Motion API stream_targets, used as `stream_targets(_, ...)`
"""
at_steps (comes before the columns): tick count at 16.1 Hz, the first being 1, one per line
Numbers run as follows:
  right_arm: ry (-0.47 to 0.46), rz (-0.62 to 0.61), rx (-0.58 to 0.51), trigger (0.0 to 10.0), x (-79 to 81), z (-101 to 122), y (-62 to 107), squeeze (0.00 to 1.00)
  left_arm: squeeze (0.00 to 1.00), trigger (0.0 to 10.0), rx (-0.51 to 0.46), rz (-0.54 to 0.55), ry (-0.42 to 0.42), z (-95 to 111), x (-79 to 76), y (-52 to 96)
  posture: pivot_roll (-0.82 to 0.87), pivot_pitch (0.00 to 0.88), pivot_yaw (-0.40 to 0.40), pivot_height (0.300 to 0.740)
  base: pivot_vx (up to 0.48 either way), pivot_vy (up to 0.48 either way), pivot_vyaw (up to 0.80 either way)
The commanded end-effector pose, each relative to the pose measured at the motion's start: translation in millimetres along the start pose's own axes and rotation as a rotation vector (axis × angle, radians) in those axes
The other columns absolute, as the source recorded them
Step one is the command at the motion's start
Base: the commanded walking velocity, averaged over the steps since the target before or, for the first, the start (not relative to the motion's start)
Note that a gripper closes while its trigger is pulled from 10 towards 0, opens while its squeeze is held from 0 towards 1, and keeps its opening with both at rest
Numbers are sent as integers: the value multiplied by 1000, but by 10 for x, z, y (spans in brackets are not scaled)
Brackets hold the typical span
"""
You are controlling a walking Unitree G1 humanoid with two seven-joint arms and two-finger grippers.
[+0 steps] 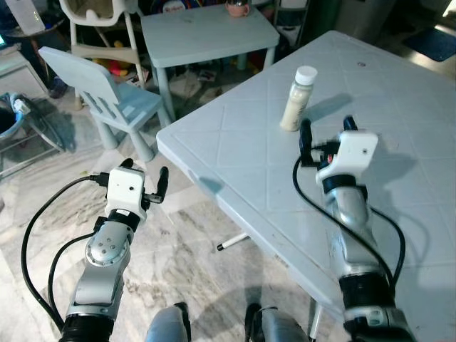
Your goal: Restocking fridge
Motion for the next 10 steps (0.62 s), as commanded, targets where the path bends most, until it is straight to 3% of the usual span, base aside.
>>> stream_targets(1, -13, -9, 3, 10000, 11, 18, 73, 0, 0, 10000, -3, 12, 1, 18, 35, 42, 69, 116, 10, 740, 0, 0, 0)
stream_targets(4, -18, -12, 61, 10000, 16, -83, 270, 0, 0, 10000, -7, 14, 14, -10, 27, 32, 54, 93, 2, 740, 0, 0, 0)
stream_targets(7, -19, -15, 50, 10000, 21, -28, 271, 0, 0, 10000, -15, 4, 28, -5, -38, -23, 38, 76, -2, 740, 246, 0, -673)
stream_targets(10, -14, -8, 38, 10000, 22, 25, 218, 0, 0, 10000, -19, -6, 40, -8, -73, -53, 34, 65, -12, 740, 266, 0, 0)
Point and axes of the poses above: a point about 5 cm out from each wrist's last joint towards the gripper, its own y axis pointing back from the gripper into the wrist, its own z axis along the axis of the wrist's last joint, x = y × z, the point moved 1 cm from there along -y, pointing out of the wrist towards the gripper, and after that the axes turned 11 degrees about y, right-handed, at the moved point
